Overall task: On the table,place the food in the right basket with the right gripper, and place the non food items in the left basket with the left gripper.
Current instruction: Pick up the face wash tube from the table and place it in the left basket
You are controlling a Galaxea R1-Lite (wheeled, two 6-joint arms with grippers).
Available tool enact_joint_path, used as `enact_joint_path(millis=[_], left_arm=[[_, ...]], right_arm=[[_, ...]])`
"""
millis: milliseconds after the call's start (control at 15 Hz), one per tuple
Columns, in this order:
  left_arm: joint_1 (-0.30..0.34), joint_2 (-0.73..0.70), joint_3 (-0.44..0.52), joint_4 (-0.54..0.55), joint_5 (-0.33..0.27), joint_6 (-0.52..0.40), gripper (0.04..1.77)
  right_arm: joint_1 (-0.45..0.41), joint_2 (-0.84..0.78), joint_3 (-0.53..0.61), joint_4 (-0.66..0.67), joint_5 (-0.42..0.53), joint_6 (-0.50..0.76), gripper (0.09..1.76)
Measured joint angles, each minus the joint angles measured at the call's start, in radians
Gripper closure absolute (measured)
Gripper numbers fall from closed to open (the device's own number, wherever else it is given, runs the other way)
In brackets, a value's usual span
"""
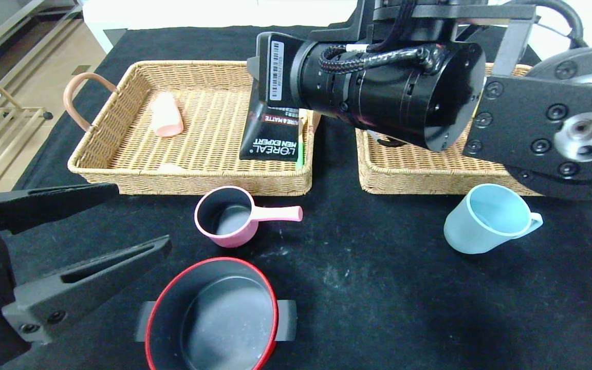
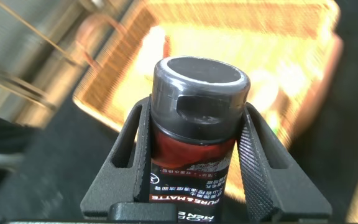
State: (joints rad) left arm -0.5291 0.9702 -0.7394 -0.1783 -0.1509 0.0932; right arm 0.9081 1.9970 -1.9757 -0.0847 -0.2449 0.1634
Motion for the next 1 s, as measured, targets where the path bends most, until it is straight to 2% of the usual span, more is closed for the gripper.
enact_joint_path(millis=[400, 1000], left_arm=[[0.000, -0.003, 0.000, -0.001, 0.000, 0.000, 0.09], [0.000, -0.004, 0.001, -0.006, 0.000, 0.000, 0.09]], right_arm=[[-0.061, 0.101, 0.000, -0.268, 0.083, -0.032, 0.98], [-0.081, 0.149, 0.000, -0.282, 0.081, -0.054, 0.98]])
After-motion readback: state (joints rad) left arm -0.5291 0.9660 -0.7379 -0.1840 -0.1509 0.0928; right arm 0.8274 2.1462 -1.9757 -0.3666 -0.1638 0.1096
